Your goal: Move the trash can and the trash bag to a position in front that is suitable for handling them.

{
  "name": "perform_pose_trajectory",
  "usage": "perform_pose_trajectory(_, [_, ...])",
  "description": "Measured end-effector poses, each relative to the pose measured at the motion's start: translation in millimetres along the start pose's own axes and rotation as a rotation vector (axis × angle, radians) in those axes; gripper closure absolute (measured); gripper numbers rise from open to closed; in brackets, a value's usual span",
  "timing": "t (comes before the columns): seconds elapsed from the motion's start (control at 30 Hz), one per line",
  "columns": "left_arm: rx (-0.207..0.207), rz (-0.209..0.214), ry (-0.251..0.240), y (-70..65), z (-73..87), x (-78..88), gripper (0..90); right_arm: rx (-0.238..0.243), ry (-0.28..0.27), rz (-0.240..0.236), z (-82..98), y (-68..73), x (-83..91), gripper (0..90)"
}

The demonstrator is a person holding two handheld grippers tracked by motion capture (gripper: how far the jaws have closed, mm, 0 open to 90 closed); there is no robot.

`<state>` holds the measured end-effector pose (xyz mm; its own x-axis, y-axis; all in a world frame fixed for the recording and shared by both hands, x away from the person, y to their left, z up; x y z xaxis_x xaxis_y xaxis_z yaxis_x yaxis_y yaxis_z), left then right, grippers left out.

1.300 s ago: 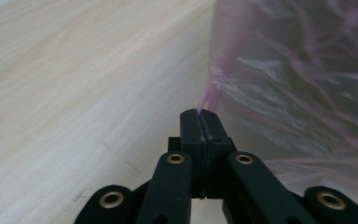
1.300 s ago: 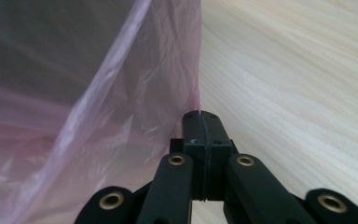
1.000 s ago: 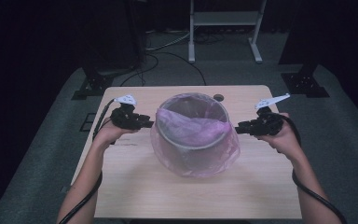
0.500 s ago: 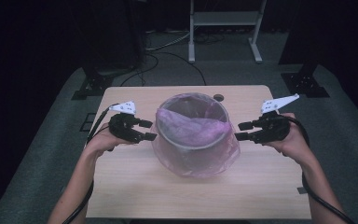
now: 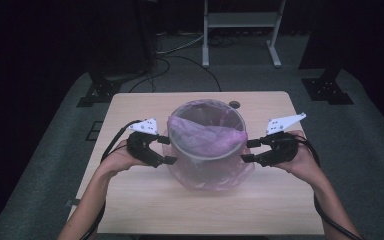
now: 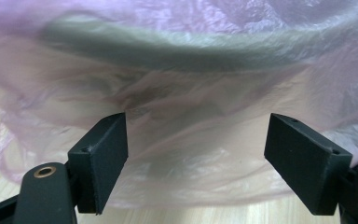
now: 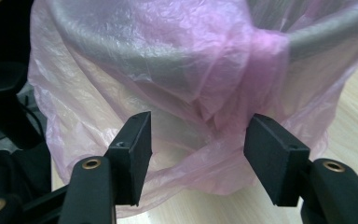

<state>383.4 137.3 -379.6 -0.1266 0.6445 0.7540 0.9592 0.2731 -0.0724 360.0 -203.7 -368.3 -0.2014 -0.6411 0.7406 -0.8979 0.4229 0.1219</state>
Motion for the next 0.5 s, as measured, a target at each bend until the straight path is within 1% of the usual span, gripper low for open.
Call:
perform_pose_trajectory(0.07, [0.012, -0.038, 0.02, -0.7, -0.7, -4.1, 22.0, 0.007, 0.005, 0.02, -1.0, 2.4, -4.7, 42.2])
perform_pose_trajectory(0.1, [0.012, -0.038, 0.02, -0.7, -0.7, -4.1, 23.5, 0.012, 0.009, 0.025, -1.2, 3.8, -6.6, 42.7])
perform_pose_trajectory(0.13, [0.01, -0.071, 0.035, -1.2, 0.3, -7.1, 24.8, 0.017, 0.009, 0.029, -1.3, 5.0, -8.4, 45.0])
perform_pose_trajectory(0.17, [0.003, -0.098, 0.046, -1.3, 1.0, -7.9, 28.8, 0.016, 0.01, 0.042, -1.4, 5.8, -9.6, 47.3])
perform_pose_trajectory(0.2, [-0.008, -0.12, 0.054, -2.3, 1.7, -9.2, 33.1, 0.016, 0.009, 0.053, -1.6, 6.4, -10.5, 49.1])
perform_pose_trajectory(0.23, [-0.011, -0.136, 0.059, -3.3, 2.3, -10.4, 35.0, 0.018, 0.004, 0.061, -1.7, 7.1, -11.3, 52.9])
perform_pose_trajectory(0.3, [-0.014, -0.162, 0.066, -4.3, 3.7, -11.4, 44.6, 0.014, -0.001, 0.082, -1.5, 7.6, -12.2, 60.2])
perform_pose_trajectory(0.37, [-0.012, -0.164, 0.064, -5.0, 4.9, -11.8, 53.2, 0.007, -0.006, 0.09, -1.1, 7.8, -12.9, 69.2])
perform_pose_trajectory(0.43, [-0.024, -0.18, 0.052, -5.5, 6.2, -11.7, 66.5, -0.007, -0.011, 0.111, -0.6, 7.8, -12.9, 78.6])
perform_pose_trajectory(0.5, [-0.022, -0.191, 0.027, -6.2, 6.3, -12.4, 79.7, -0.016, -0.023, 0.11, -0.1, 8.3, -12.1, 88.1])
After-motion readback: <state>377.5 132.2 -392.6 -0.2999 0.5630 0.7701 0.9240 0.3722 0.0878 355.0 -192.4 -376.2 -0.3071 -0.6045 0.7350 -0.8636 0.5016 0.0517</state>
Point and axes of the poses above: each handheld gripper's, and its own axes: x roughly backward along the jaws, z roughly out of its underside, y roughly to its left, the point moved 4 cm from there along -x, roughly forward along the jaws, and after that the axes turned 12 degrees about y, right-handed, at the moved point
